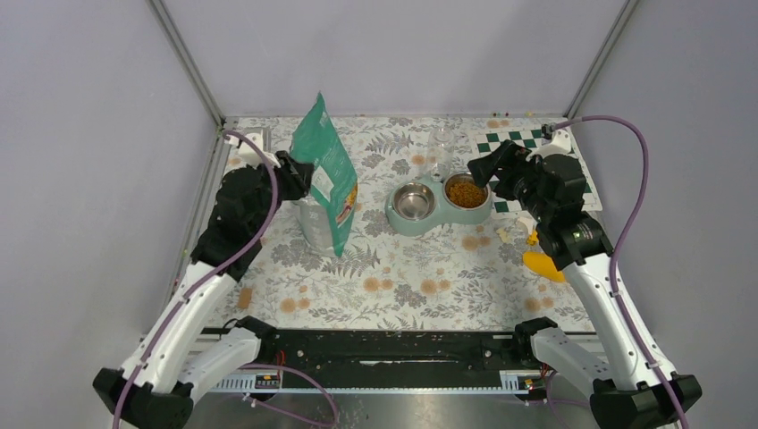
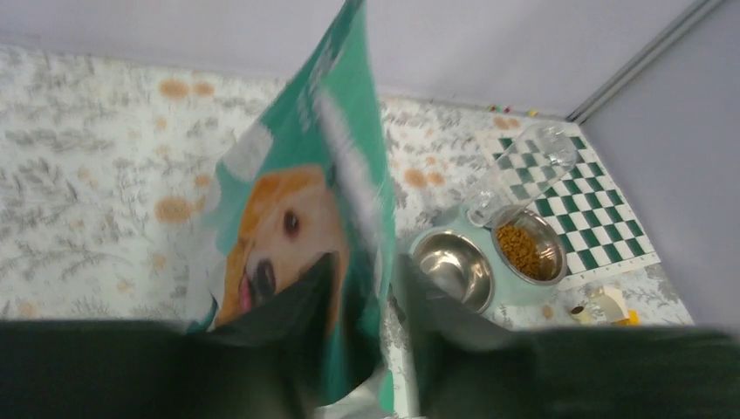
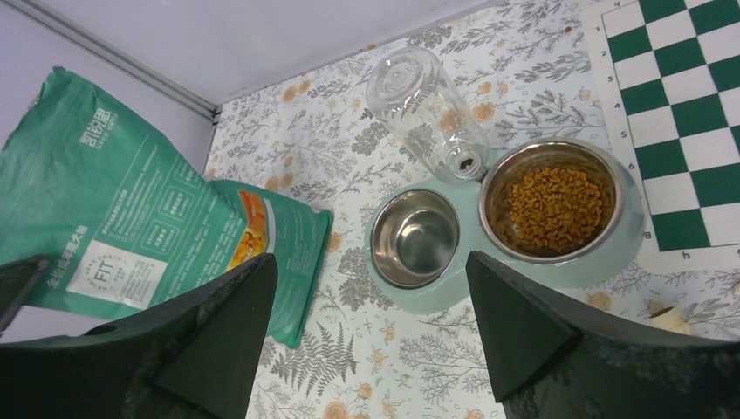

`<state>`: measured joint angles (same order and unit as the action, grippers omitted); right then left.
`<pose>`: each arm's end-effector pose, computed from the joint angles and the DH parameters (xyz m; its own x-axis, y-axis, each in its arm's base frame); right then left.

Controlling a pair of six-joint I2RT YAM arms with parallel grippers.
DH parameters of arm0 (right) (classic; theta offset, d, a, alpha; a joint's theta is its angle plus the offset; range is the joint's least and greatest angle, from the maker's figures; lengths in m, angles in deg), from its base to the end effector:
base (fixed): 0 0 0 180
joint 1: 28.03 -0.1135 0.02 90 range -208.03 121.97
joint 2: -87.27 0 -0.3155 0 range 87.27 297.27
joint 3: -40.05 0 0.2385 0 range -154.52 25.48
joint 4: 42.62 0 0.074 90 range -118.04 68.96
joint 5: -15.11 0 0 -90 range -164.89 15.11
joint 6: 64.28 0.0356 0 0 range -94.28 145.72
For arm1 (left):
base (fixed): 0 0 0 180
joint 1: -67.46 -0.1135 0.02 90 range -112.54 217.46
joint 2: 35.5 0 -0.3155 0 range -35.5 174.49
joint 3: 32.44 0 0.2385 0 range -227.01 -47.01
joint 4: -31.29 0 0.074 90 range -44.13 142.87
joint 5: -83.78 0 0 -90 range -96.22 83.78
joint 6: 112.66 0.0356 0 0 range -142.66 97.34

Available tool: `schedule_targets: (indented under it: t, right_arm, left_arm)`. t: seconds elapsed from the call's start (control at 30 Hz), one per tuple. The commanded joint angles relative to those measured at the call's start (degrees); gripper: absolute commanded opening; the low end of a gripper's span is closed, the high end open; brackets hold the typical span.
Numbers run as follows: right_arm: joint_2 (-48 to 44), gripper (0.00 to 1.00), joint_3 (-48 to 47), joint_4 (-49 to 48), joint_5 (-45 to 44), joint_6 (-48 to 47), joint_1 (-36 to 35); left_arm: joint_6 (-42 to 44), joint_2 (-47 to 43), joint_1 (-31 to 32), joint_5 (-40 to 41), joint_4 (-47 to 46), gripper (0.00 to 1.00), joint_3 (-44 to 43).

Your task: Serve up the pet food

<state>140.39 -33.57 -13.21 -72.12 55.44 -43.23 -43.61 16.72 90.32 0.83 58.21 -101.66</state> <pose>0.1562 0.0442 0.4324 -0.2825 0.4364 -0.8543 -0.1933 0.8464 0.4963 0.1514 -0.0591 0.4138 -0.2463 -0.2813 -0.9275 0.1993 0.9218 -0.3325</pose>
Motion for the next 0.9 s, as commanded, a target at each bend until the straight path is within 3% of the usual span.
schedule_targets:
  t: [0.0, 0.07, 0.2, 0.43, 0.6, 0.77, 0.87]
  right_arm:
    - [1.2, 0.87, -3.3, 2.0, -2.4, 3.6, -1.7]
    - [1.4, 0.88, -3.6, 3.3, -3.6, 4.1, -2.2]
    - [1.3, 0.89, -3.1, 4.8, -4.6, 5.6, -2.4]
    - [2.5, 0.88, -2.4, 8.7, -6.5, 6.0, -2.4]
    - [6.0, 0.81, -0.7, 15.0, -10.0, 7.7, -2.3]
    - [12.5, 0.61, 2.5, 17.2, -8.8, 8.7, -3.0]
    - [17.6, 0.59, 3.5, 16.5, -9.1, 7.5, -5.9]
  left_arm:
    - [-2.1, -7.4, 0.4, -2.2, -10.2, 0.56, -4.4]
    - [0.0, -8.7, 0.3, -0.1, -8.8, 0.8, -5.4]
    - [3.8, -10.8, 0.3, 4.3, -9.2, 0.95, -6.6]
    - [5.4, -5.8, 0.1, 12.4, 2.4, 0.97, -15.4]
    - [-0.5, -1.1, -3.5, 16.5, 13.2, 0.97, -20.1]
    - [-8.3, 1.7, -13.6, 8.7, 19.1, 0.97, -20.3]
    - [-9.6, 2.6, -15.9, 6.1, 19.8, 0.96, -19.5]
